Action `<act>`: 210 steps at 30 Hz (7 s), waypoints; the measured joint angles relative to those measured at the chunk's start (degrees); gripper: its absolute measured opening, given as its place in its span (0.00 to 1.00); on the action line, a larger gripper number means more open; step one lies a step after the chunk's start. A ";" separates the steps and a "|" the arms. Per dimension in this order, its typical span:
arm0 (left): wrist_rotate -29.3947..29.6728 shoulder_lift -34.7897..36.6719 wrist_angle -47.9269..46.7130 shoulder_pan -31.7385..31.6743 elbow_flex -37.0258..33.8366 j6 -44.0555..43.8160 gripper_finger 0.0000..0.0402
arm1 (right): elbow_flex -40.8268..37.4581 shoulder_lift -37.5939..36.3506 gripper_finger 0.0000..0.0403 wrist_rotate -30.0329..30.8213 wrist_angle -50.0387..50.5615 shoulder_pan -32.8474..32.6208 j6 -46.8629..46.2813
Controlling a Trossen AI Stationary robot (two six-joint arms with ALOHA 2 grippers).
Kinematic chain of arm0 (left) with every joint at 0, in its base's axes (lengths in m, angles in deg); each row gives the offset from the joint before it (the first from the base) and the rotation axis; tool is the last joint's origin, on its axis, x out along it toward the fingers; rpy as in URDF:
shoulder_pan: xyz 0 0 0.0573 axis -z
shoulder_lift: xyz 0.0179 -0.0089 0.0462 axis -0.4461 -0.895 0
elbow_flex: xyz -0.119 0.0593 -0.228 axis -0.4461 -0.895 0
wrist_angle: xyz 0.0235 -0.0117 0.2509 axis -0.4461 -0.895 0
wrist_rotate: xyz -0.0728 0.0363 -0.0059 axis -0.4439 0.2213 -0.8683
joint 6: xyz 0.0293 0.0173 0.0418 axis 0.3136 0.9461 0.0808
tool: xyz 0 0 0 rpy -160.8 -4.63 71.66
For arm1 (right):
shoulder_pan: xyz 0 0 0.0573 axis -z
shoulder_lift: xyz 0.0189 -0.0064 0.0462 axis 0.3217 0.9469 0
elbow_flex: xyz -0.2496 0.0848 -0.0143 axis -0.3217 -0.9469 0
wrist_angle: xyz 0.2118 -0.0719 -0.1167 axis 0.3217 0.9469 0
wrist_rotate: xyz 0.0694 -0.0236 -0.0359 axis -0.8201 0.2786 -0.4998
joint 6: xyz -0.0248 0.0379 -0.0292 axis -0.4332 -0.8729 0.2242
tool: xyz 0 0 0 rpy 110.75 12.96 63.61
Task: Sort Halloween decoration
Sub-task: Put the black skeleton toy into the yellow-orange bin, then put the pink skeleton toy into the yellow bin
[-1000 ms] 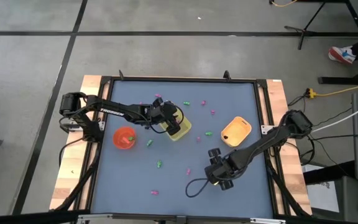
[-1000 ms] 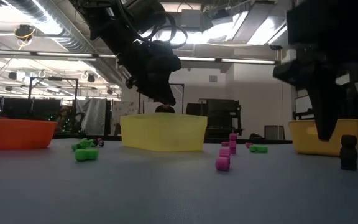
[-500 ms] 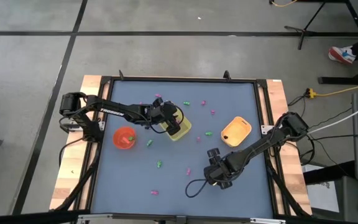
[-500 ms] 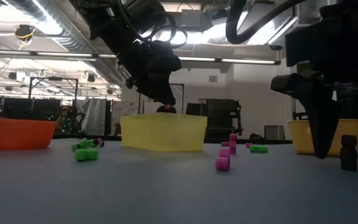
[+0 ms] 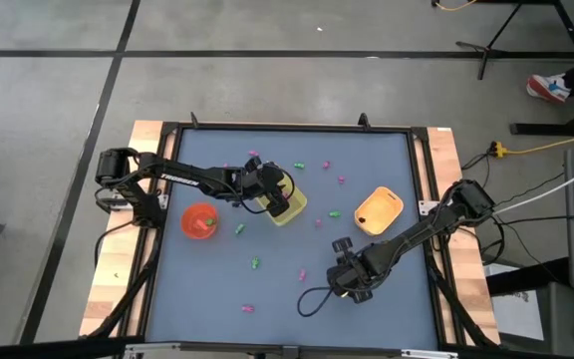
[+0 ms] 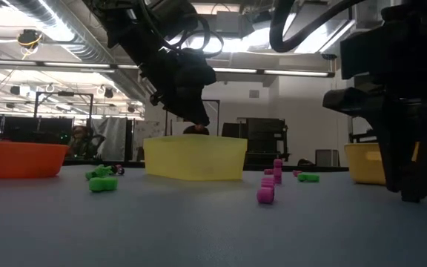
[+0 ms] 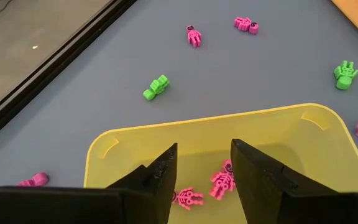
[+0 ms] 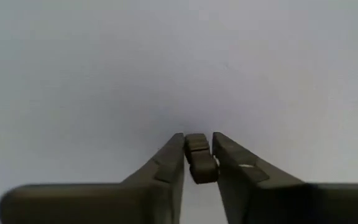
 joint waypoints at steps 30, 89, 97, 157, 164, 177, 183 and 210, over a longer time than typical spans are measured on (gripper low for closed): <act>0.02 0.00 -0.15 0.02 0.00 0.00 0.33 | 3.93 -14.14 0.12 17.15 31.28 5.30 -0.26; -0.39 0.00 -0.15 0.02 0.00 -0.04 0.33 | -8.31 -20.20 0.54 14.95 28.37 19.54 -0.57; -0.39 0.00 -0.15 0.02 0.00 -0.04 0.33 | -8.31 -20.20 0.54 14.95 28.61 19.52 -0.05; -0.40 0.00 -0.13 0.01 -0.02 -0.11 0.33 | -25.86 -10.29 0.54 6.16 -50.05 24.02 7.10; -0.41 0.00 -0.13 0.00 -0.02 -0.10 0.33 | -25.86 -8.28 0.54 7.45 -49.55 24.02 7.10; -0.42 0.00 -0.13 0.02 -0.02 -0.09 0.33 | -25.83 -8.28 0.43 7.45 -49.70 24.02 7.10; -0.42 0.00 -0.13 0.00 -0.02 -0.09 0.33 | -25.83 -8.28 0.28 7.43 -49.72 24.02 7.10; -0.04 29.67 -23.32 4.13 0.02 4.11 0.33 | -25.79 -8.31 0.16 8.12 -50.17 24.02 7.17</act>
